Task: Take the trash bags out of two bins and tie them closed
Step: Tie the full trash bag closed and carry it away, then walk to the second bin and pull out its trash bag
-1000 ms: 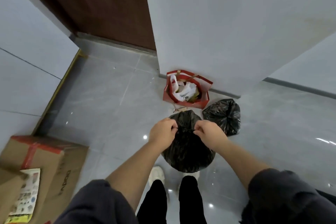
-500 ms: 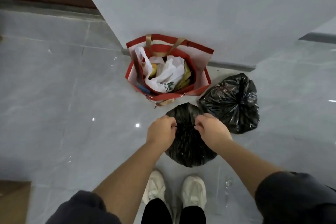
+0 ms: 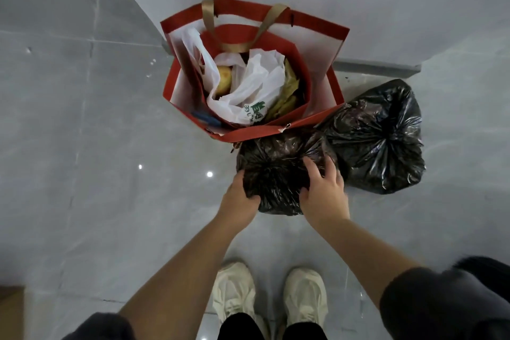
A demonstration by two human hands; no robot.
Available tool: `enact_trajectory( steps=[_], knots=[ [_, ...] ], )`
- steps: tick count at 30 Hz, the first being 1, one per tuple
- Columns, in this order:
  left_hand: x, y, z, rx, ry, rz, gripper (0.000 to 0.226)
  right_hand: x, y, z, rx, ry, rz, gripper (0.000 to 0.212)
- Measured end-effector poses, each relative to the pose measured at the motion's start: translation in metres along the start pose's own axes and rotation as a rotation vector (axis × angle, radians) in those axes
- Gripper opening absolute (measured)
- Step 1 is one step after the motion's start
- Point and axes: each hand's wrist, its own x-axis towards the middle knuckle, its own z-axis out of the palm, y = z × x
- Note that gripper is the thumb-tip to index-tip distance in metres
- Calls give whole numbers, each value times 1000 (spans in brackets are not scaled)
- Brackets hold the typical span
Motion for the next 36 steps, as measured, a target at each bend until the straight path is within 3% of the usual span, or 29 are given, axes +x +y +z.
enact_trajectory(
  steps=[6,11,14,18,27,36],
  knots=[
    [20,-1,18,28,-161,-20,79,16,23,25,164,-252,27,74],
    [-1,2,12,-41,-89,16,78,15,20,-1,184,-217,18,72],
    [-82,13,-5,3,-68,1,73,-44,12,-32,177,-223,-40,72],
    [-196,29,-43,257,5,99,72,-134,-13,-81,88,-231,-92,69],
    [-462,60,-94,532,273,194,70,-379,-69,-192,-50,-90,-191,69],
    [-670,-43,-62,822,532,243,71,-610,-56,-169,-311,255,-364,72]
  ],
)
